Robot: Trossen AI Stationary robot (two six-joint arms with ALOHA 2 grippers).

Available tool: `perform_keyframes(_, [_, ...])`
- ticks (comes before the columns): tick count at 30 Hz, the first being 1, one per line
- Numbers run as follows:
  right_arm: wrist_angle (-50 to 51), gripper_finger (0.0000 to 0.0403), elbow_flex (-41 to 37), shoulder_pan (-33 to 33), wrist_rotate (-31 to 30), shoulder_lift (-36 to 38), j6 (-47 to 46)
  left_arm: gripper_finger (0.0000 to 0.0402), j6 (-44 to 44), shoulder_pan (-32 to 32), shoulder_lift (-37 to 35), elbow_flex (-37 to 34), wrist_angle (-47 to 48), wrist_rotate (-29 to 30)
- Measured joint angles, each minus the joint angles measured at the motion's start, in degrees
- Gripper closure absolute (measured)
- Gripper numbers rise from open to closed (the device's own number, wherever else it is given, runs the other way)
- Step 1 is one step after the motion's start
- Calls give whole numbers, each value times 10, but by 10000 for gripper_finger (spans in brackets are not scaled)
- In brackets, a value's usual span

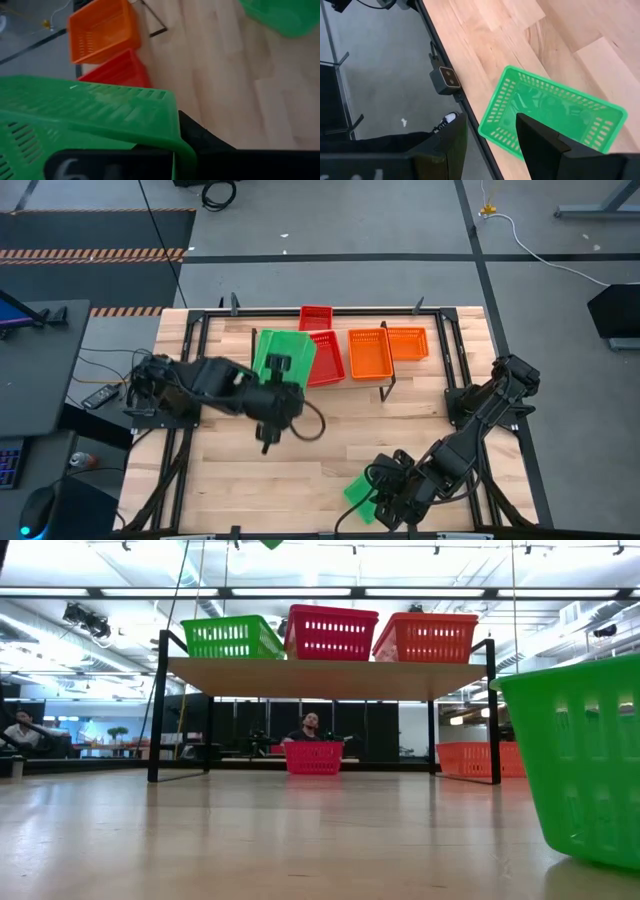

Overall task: Stack baskets on shelf by color
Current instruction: Stack the left green bin on top of the other green bin on the shelf

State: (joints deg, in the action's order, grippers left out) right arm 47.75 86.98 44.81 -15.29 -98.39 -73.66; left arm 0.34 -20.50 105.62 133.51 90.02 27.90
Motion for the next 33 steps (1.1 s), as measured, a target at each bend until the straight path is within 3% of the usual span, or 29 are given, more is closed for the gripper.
perform_keyframes(5, [5, 229, 0, -4, 0, 0, -1, 392, 43, 56, -22, -25, -2, -29])
perform_keyframes(13, [11, 229, 0, -9, 0, 0, -3, 391, 49, 128, -92, -185, 0, -70])
perform_keyframes(19, [16, 229, 0, -13, 0, 0, -3, 391, 49, 157, -102, -262, 0, -98])
perform_keyframes(25, [15, 229, 0, -15, 4, 0, -3, 391, 55, 178, -102, -309, -14, -98])
perform_keyframes(33, [16, 229, 0, -15, 18, 0, -3, 391, 93, 198, -102, -311, -75, -104])
